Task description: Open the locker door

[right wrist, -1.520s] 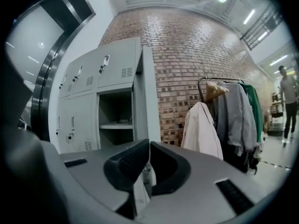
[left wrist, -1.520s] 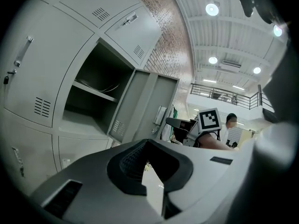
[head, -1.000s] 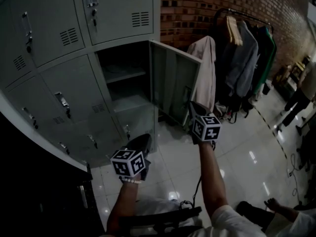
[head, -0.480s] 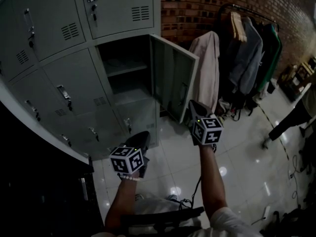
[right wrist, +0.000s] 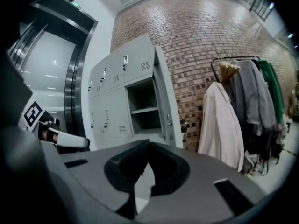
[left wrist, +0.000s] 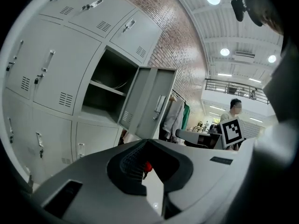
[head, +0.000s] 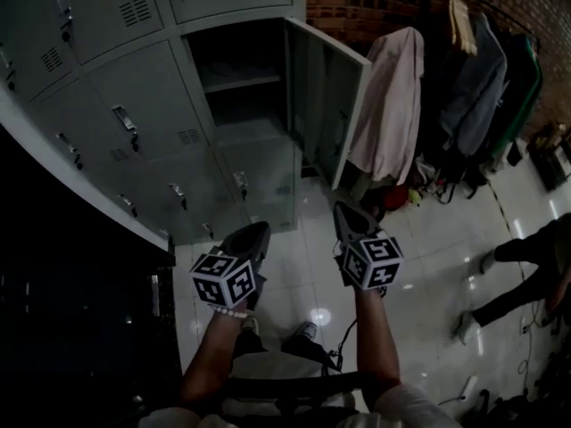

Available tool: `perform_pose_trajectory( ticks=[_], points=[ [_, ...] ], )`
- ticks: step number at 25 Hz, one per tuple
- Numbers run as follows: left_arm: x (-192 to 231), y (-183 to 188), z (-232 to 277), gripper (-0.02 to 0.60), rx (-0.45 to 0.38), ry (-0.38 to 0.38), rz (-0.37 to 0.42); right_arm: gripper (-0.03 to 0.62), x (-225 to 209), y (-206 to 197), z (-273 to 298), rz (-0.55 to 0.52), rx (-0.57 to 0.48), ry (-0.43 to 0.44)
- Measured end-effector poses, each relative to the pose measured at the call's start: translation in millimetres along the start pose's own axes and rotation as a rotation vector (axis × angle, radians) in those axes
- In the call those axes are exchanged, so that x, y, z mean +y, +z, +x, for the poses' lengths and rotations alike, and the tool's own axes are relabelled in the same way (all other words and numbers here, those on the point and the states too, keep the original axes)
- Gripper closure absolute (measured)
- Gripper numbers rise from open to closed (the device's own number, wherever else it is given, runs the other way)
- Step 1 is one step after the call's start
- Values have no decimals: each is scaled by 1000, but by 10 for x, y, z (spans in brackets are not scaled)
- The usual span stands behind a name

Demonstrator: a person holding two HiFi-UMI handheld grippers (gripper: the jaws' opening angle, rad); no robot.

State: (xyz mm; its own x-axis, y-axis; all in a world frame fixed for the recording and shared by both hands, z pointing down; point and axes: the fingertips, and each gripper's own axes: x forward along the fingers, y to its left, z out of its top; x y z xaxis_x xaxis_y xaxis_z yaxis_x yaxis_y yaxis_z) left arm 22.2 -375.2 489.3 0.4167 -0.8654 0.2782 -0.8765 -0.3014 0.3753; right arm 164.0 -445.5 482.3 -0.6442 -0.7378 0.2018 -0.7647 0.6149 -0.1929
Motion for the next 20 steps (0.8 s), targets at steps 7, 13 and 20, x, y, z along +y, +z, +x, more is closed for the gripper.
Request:
perform_pose_trajectory(
  ticks=[7,13,20],
  points=[
    [-39,-100,-329,588,-2,4,25,589,538,-351,-217,82,21,51],
    [51,-41,-805,588,-30,-27,60,591,1148,-310,-322,72,-3,50],
    [249,-205,-1490,588,-30,-70,32,591,2072,-388,-485,1,19,37]
  ],
)
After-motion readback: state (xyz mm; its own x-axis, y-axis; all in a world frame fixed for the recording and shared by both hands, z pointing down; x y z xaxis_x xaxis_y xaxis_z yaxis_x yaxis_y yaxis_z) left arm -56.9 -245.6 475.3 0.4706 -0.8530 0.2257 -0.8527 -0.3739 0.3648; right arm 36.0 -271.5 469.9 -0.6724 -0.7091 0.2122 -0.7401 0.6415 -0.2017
